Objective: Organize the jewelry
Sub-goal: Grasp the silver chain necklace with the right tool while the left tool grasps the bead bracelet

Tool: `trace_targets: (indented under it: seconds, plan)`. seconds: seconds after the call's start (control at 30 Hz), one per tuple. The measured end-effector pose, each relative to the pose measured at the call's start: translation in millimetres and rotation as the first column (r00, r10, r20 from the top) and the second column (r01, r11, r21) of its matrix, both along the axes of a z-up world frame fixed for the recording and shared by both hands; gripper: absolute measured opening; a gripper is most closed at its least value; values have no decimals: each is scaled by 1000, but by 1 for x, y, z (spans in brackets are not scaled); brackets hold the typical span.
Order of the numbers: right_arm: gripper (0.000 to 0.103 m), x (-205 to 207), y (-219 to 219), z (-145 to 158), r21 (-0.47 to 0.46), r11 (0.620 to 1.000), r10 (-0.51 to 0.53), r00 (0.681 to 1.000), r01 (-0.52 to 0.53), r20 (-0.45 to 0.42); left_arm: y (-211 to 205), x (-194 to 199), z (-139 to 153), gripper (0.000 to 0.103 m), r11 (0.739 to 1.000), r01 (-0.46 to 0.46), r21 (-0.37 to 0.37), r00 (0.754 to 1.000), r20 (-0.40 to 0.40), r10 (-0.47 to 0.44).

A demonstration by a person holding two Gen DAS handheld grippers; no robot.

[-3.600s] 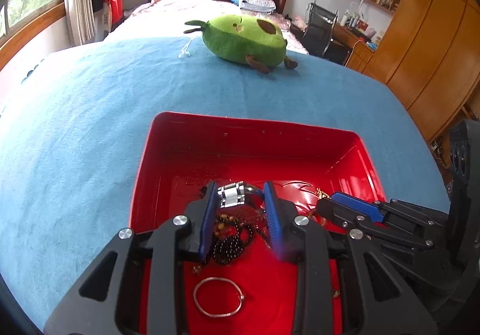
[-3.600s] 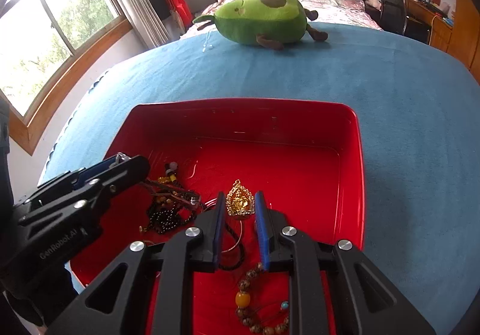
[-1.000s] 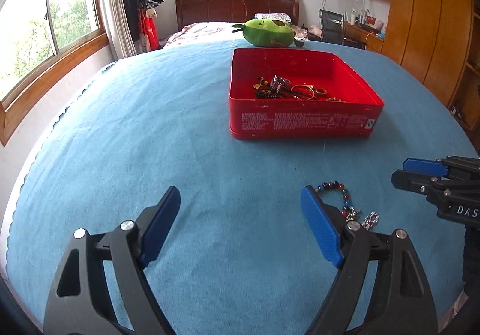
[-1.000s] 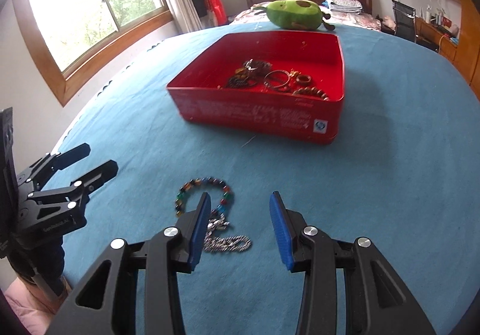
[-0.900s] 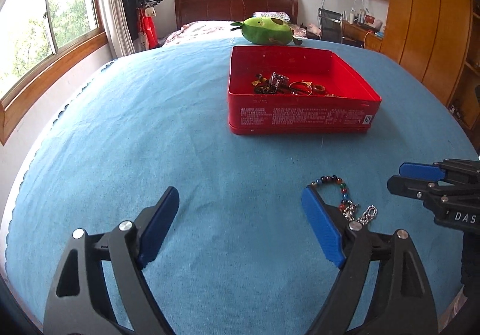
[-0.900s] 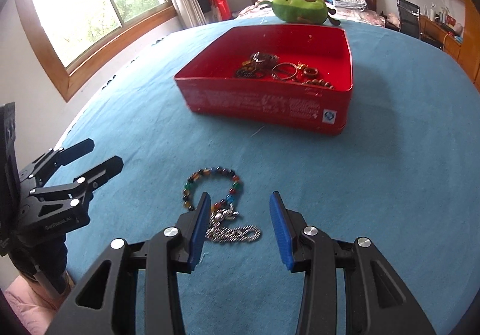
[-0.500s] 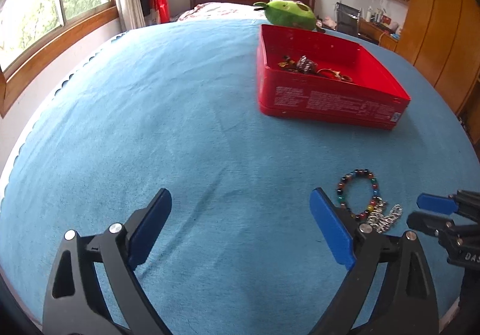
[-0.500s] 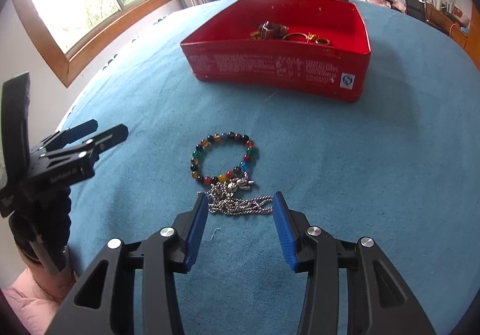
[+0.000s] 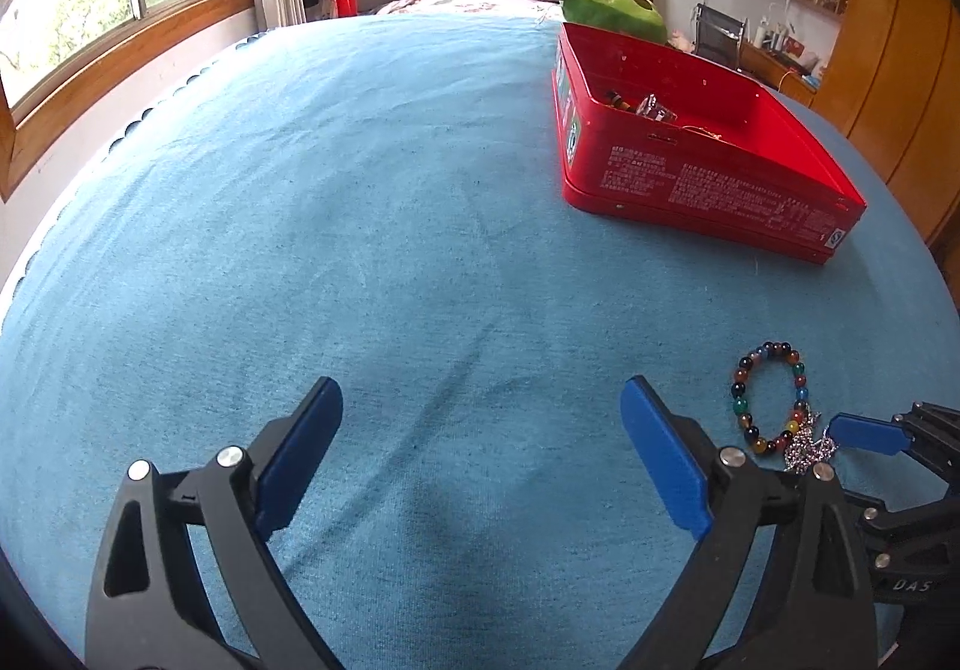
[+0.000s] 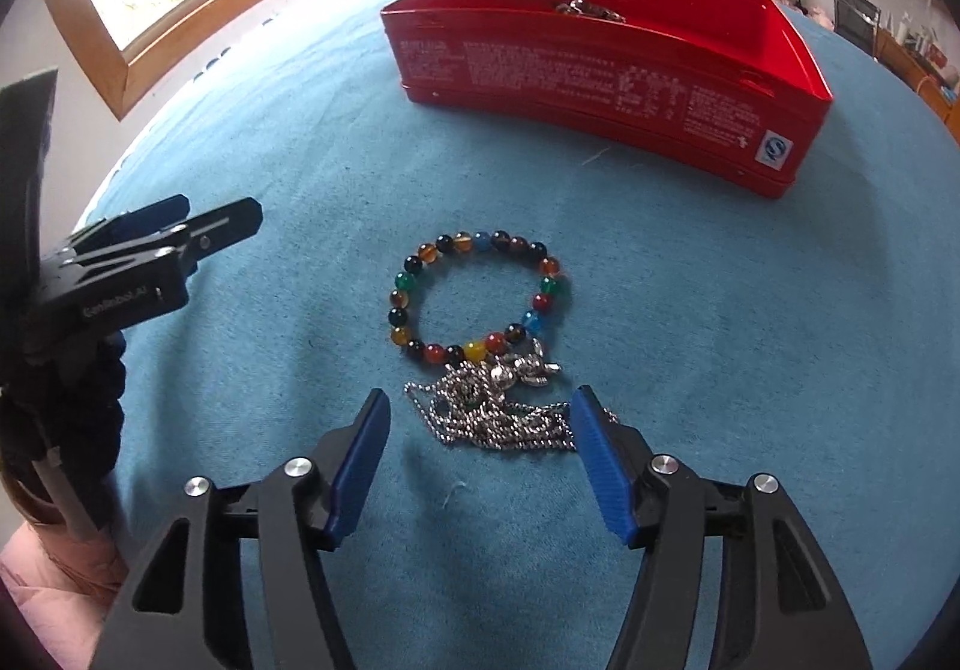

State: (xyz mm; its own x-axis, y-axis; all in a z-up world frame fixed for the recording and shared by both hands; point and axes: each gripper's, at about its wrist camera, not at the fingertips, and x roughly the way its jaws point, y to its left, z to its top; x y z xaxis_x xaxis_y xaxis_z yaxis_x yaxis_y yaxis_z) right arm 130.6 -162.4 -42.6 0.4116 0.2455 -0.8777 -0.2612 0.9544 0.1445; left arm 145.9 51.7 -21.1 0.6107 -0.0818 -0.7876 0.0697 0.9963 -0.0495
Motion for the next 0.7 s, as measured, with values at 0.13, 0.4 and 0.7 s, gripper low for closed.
trace_targets:
  seconds: [0.13, 0.4, 0.7]
  plan:
    - [62, 4, 9, -4, -49, 999, 12, 1000, -11, 23, 1, -1, -2, 93, 1000, 8, -1, 1000, -6, -8]
    - [20, -7, -11, -3, -57, 998, 24, 997, -20, 68, 1, 1, -6, 93, 1000, 6, -3, 1000, -20, -6]
    - [22, -16, -78, 6, 99, 986, -134, 991, 133, 4, -2, 2, -9, 93, 1000, 11, 12, 1000, -24, -11]
